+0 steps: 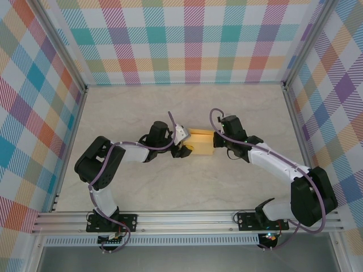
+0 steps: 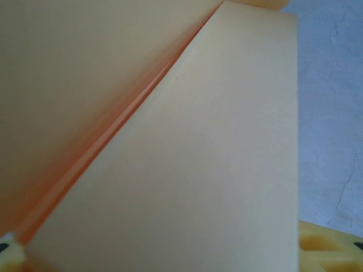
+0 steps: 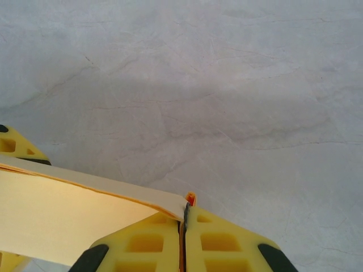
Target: Fold the paper box
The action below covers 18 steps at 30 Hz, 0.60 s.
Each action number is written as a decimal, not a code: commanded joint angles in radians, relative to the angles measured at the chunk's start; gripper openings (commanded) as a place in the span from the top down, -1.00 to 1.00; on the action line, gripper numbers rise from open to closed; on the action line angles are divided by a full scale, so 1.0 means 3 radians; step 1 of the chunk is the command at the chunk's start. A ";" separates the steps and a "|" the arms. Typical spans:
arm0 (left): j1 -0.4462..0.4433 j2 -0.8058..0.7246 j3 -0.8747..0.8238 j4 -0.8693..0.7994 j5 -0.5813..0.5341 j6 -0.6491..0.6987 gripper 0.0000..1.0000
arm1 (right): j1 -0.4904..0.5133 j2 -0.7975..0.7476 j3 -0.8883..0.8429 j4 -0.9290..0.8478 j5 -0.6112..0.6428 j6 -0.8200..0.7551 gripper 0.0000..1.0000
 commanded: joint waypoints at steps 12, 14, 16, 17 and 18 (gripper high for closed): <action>0.0030 -0.0101 -0.0332 0.0995 -0.0695 -0.0871 -0.28 | 0.0377 -0.0020 -0.0055 0.0113 0.0550 0.0368 0.87; 0.0034 -0.0148 -0.0390 0.1095 -0.0809 -0.0971 -0.29 | 0.0380 -0.0023 -0.0095 0.0142 0.0608 0.0399 0.87; 0.0041 -0.0212 -0.0417 0.1117 -0.0830 -0.1040 -0.29 | 0.0376 -0.0023 -0.0103 0.0142 0.0662 0.0389 0.87; 0.0040 -0.0238 -0.0424 0.1126 -0.0827 -0.1061 -0.29 | 0.0380 -0.0023 -0.0099 0.0139 0.0669 0.0380 0.87; 0.0039 -0.0271 -0.0435 0.1133 -0.0825 -0.1088 -0.30 | 0.0379 -0.0022 -0.0092 0.0140 0.0670 0.0366 0.87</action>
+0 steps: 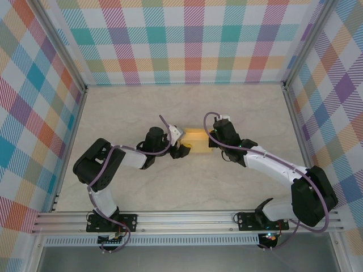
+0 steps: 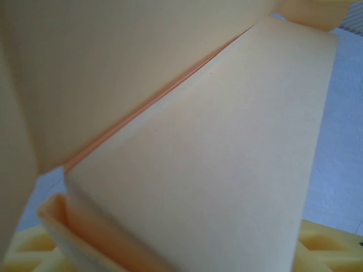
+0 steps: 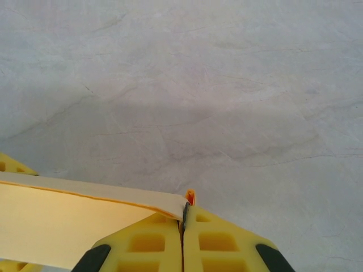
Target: Fold the paper box
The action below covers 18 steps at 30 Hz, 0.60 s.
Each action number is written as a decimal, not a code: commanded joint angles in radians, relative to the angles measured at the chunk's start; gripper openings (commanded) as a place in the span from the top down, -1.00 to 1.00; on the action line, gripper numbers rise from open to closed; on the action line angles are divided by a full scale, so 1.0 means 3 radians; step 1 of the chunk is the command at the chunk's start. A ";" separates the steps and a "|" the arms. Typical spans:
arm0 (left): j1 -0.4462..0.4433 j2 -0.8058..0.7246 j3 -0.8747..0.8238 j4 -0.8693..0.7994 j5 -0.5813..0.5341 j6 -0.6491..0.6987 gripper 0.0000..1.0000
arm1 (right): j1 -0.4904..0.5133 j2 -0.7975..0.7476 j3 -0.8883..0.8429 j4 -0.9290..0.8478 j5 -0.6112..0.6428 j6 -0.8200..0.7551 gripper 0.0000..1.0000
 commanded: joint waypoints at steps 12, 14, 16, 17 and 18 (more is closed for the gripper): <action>0.0100 -0.0218 -0.0019 0.0485 -0.0385 -0.0485 -0.49 | 0.0044 -0.0037 -0.0020 -0.0151 0.0099 0.0065 0.87; 0.0106 -0.0192 -0.0019 0.0500 -0.0380 -0.0486 -0.52 | 0.0045 -0.0047 -0.0026 -0.0147 0.0115 0.0048 0.87; 0.0110 -0.0149 -0.0034 0.0565 -0.0365 -0.0500 -0.53 | 0.0045 -0.0052 -0.0024 -0.0143 0.0130 0.0027 0.87; 0.0111 -0.0130 -0.0052 0.0607 -0.0379 -0.0505 -0.53 | 0.0045 -0.0050 -0.0023 -0.0144 0.0130 0.0017 0.87; 0.0114 -0.0104 -0.0066 0.0653 -0.0399 -0.0532 -0.53 | 0.0046 -0.0052 -0.0021 -0.0144 0.0137 0.0011 0.87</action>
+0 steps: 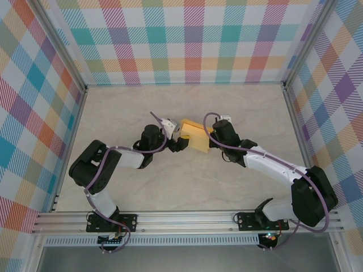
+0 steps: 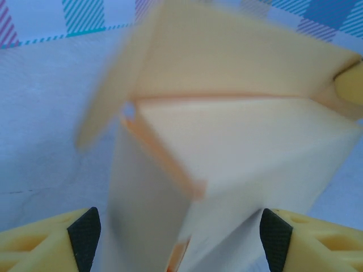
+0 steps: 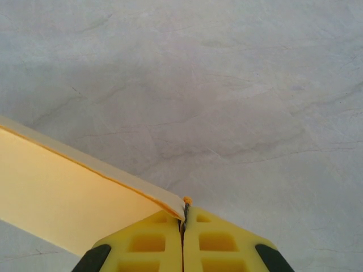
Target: Fold the paper box
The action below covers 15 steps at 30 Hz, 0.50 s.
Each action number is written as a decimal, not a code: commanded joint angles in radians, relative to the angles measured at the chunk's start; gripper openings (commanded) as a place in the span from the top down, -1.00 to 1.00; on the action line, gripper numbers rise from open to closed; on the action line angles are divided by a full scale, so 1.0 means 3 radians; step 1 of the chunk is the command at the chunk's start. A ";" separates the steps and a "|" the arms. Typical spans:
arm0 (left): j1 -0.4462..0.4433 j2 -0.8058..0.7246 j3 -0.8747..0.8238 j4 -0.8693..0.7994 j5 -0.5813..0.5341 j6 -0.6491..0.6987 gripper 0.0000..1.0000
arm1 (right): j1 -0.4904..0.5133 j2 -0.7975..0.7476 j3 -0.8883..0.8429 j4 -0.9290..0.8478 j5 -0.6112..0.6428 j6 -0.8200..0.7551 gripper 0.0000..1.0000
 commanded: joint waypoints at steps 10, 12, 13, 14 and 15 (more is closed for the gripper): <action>0.0045 0.0076 -0.0059 0.0420 -0.0118 -0.0173 -0.54 | 0.0024 -0.0038 -0.0059 -0.0050 0.0019 -0.0052 0.86; 0.0048 0.0081 -0.0014 0.0339 -0.0118 -0.0145 -0.54 | 0.0024 -0.0027 -0.0047 -0.0052 0.0020 -0.0056 0.86; 0.0049 0.0084 0.0011 0.0295 -0.0126 -0.0132 -0.54 | 0.0024 -0.0019 -0.0042 -0.0050 0.0016 -0.0060 0.85; 0.0050 0.0094 0.0036 0.0256 -0.0154 -0.0118 -0.54 | 0.0024 -0.0012 -0.0031 -0.0051 0.0019 -0.0067 0.85; 0.0058 0.0100 0.0060 0.0242 -0.0172 -0.0108 -0.54 | 0.0024 -0.0007 -0.0022 -0.0051 0.0017 -0.0080 0.84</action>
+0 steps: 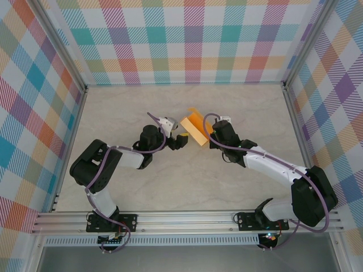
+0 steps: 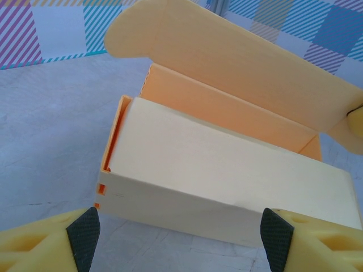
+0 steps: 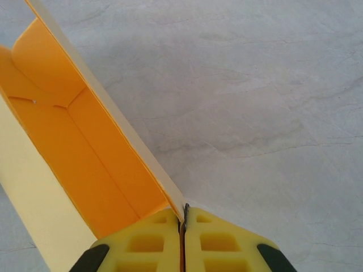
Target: Fold the paper box
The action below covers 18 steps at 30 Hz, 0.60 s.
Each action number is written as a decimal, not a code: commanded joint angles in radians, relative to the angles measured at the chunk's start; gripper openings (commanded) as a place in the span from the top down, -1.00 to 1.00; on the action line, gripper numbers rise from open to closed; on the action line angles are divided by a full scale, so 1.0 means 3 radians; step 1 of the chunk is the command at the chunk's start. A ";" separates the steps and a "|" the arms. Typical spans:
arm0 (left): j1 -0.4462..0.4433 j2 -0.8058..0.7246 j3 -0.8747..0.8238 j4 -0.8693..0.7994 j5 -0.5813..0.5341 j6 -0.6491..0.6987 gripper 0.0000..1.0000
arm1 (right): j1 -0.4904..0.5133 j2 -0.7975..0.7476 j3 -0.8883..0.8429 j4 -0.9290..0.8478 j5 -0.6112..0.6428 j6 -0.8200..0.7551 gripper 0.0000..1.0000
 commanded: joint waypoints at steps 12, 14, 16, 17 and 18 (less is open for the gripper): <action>0.0069 0.0347 0.0539 -0.0246 0.0050 -0.0026 -0.53 | 0.0017 0.0072 0.0122 -0.0118 -0.0159 -0.0402 0.48; 0.0069 0.0353 0.0561 -0.0295 0.0051 -0.0024 -0.53 | -0.0006 0.0005 0.0112 -0.0109 -0.0241 -0.0561 0.44; 0.0070 0.0358 0.0573 -0.0324 0.0057 -0.0023 -0.53 | -0.0052 -0.0058 0.0108 -0.0099 -0.0379 -0.0714 0.35; 0.0074 0.0358 0.0579 -0.0340 0.0060 -0.0023 -0.53 | -0.0081 -0.0082 0.0111 -0.0110 -0.0453 -0.0767 0.31; 0.0071 0.0363 0.0589 -0.0368 0.0061 -0.0023 -0.53 | -0.0122 -0.0110 0.0116 -0.0117 -0.0558 -0.0819 0.26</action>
